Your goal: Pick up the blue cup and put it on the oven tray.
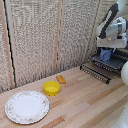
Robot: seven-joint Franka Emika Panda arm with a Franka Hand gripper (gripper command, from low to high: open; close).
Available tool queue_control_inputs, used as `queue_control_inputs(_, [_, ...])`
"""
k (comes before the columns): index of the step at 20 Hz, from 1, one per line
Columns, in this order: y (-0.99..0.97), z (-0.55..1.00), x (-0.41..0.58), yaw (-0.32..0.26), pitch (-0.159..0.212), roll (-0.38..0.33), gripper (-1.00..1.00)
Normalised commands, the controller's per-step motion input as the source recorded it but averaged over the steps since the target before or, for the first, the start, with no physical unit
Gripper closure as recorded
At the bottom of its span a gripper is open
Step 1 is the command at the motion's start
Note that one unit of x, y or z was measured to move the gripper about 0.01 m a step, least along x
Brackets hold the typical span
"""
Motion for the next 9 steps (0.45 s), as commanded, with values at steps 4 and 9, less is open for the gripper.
queue_control_inputs(4, [0.04, 0.63, 0.054, -0.010, 0.008, 0.003, -1.00])
queue_control_inputs(9, [0.12, 0.64, 0.062, -0.046, 0.002, -0.003, -1.00])
